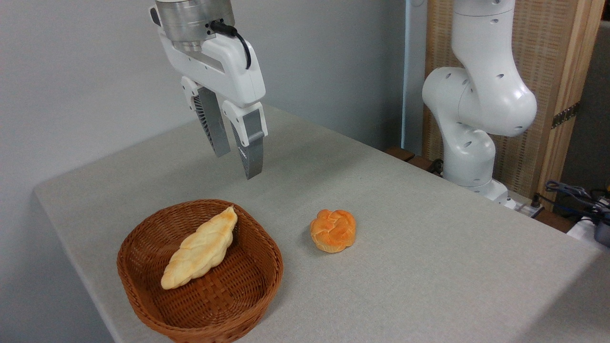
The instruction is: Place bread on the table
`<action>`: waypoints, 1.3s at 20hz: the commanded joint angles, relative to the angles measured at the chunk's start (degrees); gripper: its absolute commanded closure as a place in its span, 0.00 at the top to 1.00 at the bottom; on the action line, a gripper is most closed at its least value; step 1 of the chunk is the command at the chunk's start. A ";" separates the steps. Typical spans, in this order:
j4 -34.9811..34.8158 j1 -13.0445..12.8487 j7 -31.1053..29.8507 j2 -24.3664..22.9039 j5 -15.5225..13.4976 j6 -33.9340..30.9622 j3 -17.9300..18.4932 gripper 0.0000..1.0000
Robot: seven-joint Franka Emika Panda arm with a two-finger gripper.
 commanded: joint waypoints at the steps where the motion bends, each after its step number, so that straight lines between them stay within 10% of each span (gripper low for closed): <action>1: 1.21 -0.05 1.40 0.49 1.16 -1.29 0.27 1.00; 5: 1.21 -0.23 0.79 0.58 4.59 -0.50 -0.17 1.00; 26: 0.68 -0.32 -3.35 0.93 3.01 2.93 -0.08 1.00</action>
